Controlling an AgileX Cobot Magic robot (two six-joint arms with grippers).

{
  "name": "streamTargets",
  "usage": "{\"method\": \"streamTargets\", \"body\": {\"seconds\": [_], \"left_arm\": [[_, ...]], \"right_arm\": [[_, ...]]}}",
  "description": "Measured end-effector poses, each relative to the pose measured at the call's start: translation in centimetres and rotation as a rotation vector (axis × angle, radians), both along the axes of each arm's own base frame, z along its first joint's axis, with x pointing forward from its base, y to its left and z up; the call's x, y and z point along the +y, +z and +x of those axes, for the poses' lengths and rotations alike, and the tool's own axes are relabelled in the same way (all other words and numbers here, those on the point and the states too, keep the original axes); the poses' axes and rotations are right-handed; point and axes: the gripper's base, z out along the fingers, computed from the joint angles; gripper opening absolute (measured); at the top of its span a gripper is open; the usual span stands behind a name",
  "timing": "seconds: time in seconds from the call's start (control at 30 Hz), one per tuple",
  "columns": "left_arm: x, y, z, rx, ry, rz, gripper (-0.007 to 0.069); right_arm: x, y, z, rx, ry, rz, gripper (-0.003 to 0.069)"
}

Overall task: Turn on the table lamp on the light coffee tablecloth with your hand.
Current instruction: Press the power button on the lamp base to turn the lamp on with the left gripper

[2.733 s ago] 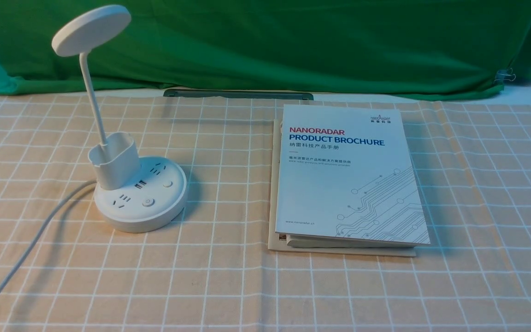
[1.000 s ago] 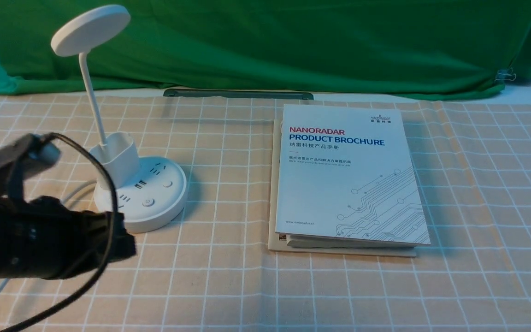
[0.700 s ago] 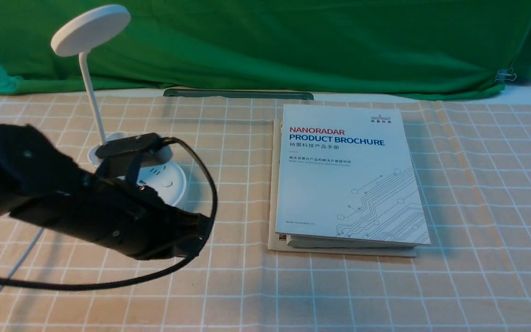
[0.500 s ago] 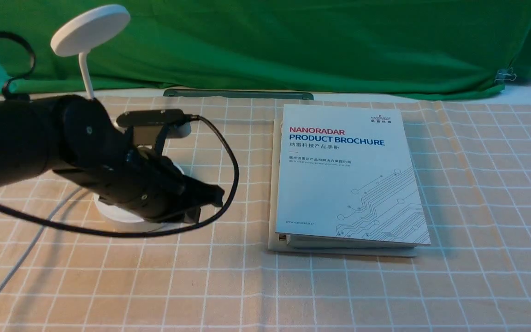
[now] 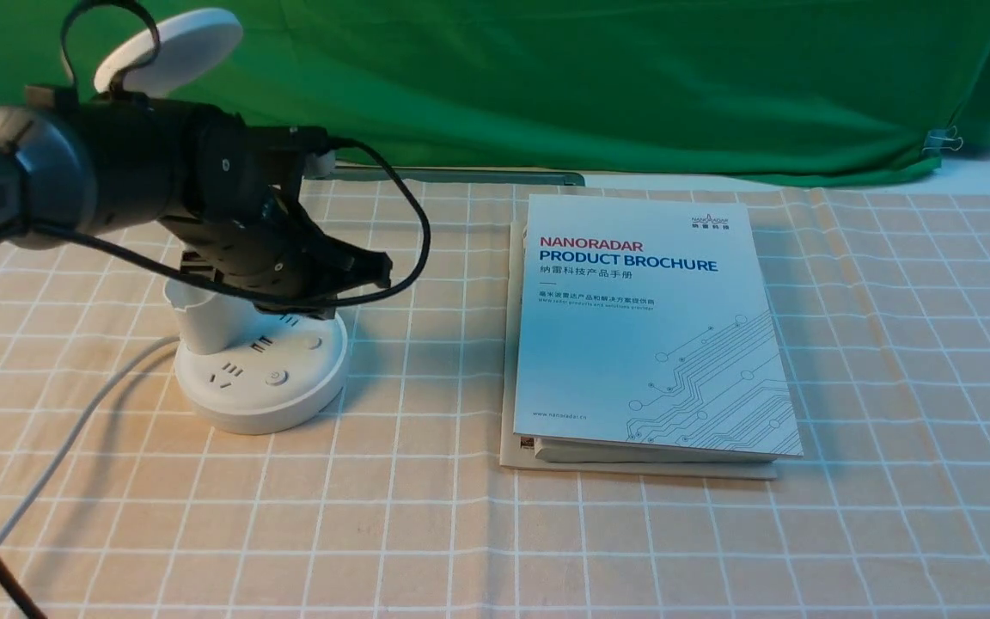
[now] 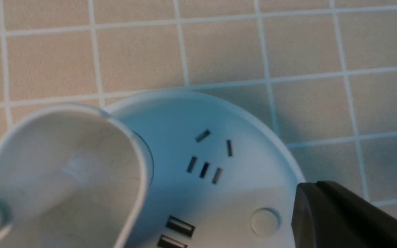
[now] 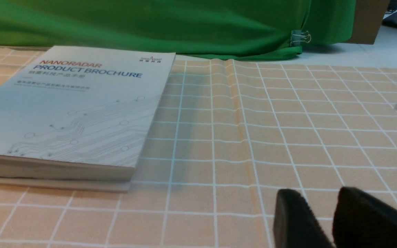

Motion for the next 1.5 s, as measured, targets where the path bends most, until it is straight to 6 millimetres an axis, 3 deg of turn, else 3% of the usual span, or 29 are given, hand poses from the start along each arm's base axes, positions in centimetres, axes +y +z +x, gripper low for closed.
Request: {"method": "streamTargets", "body": {"seconds": [0.2,0.83,1.37,1.5], "left_arm": [[0.0,-1.3,0.2,0.031,-0.001,0.016,-0.0004],[0.4,-1.5,0.0,0.059,-0.032,0.079,-0.0001],[0.0,-2.9,0.5,0.11,-0.022,0.06,0.0],[0.0,-2.4,0.5,0.103,-0.04,0.064,0.0]], "right_arm": [[0.0,0.0,0.0,0.0,0.0,0.0,0.0239],[0.0,0.0,0.0,0.0,0.0,0.0,0.024],[0.0,0.0,0.0,0.0,0.0,0.0,0.024],[0.0,0.0,0.0,0.0,0.0,0.0,0.0239]]}}
